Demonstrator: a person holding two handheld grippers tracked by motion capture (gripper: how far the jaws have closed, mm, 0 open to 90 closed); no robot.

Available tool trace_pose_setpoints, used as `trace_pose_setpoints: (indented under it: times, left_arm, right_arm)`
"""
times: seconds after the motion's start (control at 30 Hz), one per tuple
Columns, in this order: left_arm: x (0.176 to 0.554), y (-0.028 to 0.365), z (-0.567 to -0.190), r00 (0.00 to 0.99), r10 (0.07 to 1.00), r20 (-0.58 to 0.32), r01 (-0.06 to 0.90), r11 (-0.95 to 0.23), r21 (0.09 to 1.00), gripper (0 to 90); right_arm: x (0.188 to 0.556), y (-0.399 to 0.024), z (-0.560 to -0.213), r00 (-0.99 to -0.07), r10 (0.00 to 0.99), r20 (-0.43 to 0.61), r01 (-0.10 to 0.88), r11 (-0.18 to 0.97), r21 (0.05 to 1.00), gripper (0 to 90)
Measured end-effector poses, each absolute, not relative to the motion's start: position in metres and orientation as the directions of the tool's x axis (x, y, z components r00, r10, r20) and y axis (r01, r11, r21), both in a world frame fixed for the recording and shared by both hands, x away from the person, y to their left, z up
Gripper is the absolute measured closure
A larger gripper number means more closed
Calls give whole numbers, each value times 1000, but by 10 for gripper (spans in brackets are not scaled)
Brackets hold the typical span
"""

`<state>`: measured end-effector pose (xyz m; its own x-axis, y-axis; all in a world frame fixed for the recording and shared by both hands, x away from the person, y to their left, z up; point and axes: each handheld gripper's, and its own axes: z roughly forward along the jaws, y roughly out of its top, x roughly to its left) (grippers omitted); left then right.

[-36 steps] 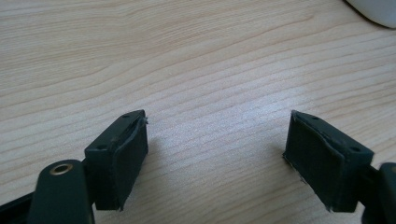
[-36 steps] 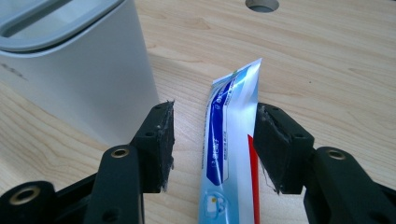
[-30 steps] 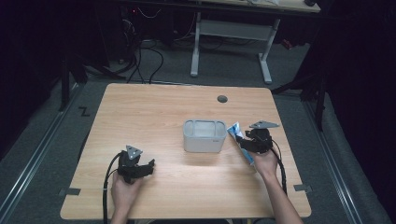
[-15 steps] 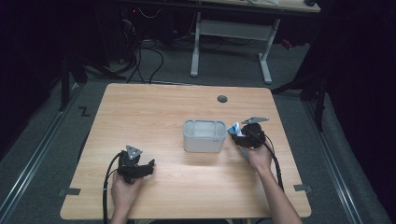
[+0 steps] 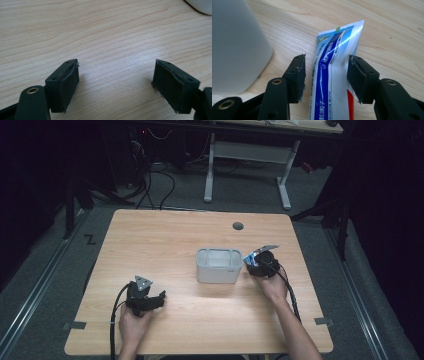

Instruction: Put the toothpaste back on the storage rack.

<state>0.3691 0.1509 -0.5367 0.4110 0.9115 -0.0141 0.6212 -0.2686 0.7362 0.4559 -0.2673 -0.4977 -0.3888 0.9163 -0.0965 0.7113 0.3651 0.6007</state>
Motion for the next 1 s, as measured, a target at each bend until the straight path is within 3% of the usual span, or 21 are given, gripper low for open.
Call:
trace_pose_setpoints:
  times: [1.0]
  left_arm:
    - [369, 151, -537, 412, 911, -14, 621, -269, 736, 213]
  right_arm:
    - [474, -278, -502, -367, 923, -117, 789, 375, 487, 673]
